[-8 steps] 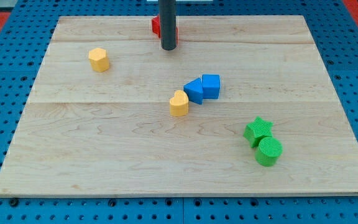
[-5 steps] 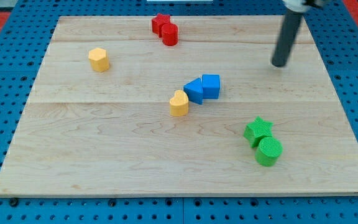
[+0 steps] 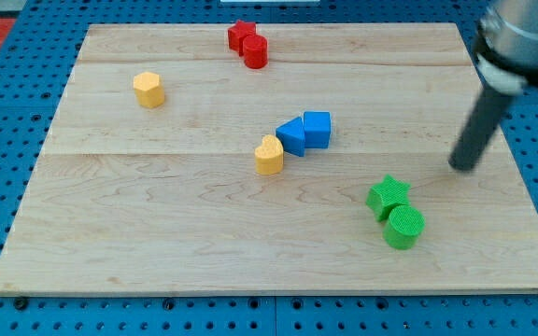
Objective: Slide the green star and green circle a bit up
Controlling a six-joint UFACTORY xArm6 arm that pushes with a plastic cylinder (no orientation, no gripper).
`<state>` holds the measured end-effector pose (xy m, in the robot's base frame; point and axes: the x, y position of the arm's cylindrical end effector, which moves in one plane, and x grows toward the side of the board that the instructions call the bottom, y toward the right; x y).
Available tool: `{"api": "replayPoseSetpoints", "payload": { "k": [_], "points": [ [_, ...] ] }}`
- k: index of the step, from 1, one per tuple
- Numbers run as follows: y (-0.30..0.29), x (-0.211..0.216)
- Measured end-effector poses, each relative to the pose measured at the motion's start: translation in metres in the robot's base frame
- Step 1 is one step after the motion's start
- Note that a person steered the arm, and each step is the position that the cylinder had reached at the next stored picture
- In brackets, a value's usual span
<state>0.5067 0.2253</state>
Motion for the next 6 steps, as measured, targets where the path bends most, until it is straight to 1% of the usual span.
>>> {"api": "replayPoseSetpoints", "payload": {
  "k": [1, 2, 3, 4, 5, 6],
  "points": [
    [0.0, 0.042],
    [0.011, 0.074],
    [-0.002, 0.089],
    [-0.014, 0.09],
    [-0.055, 0.09],
    [-0.077, 0.066]
  ]
}}
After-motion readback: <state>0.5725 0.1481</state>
